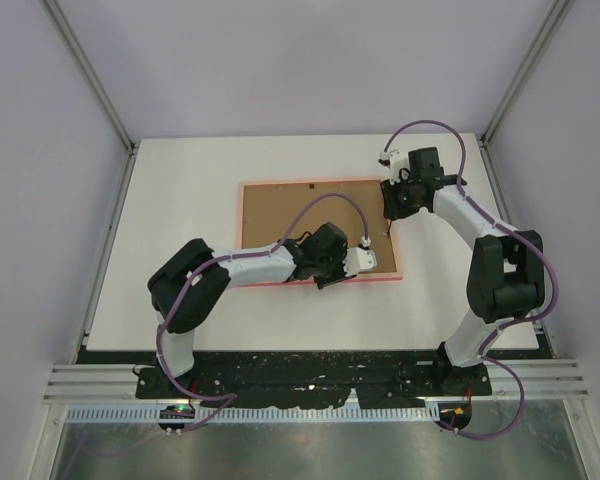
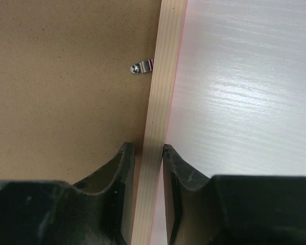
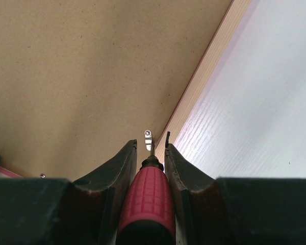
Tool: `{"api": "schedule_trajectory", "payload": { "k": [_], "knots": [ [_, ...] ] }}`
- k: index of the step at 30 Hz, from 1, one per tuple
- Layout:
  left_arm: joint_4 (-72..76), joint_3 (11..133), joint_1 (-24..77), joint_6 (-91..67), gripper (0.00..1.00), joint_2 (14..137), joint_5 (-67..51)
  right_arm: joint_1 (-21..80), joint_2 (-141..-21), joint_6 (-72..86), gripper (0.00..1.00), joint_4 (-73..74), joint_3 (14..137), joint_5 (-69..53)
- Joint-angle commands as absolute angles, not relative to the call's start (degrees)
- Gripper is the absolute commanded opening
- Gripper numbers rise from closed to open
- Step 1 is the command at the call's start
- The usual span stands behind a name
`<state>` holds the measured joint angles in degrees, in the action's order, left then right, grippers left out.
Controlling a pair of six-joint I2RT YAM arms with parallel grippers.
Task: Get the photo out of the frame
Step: Release the photo frame item from the photo frame.
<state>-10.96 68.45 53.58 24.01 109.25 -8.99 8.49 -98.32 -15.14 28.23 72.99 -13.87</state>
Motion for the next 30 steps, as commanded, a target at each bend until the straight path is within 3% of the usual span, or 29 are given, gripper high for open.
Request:
{"api": "schedule_trajectory", "payload": {
  "k": [1,30],
  "knots": [
    [-13.01,67.15,53.61,21.62,0.0,112.41,-9.49,8.88,-98.97,-15.2,0.08,33.48,74.79,-17.05],
    [-13.01,66.97,53.61,21.71,0.0,112.24,-9.93,9.23,-99.14,-15.47,0.08,33.84,74.53,-19.77]
  ]
}}
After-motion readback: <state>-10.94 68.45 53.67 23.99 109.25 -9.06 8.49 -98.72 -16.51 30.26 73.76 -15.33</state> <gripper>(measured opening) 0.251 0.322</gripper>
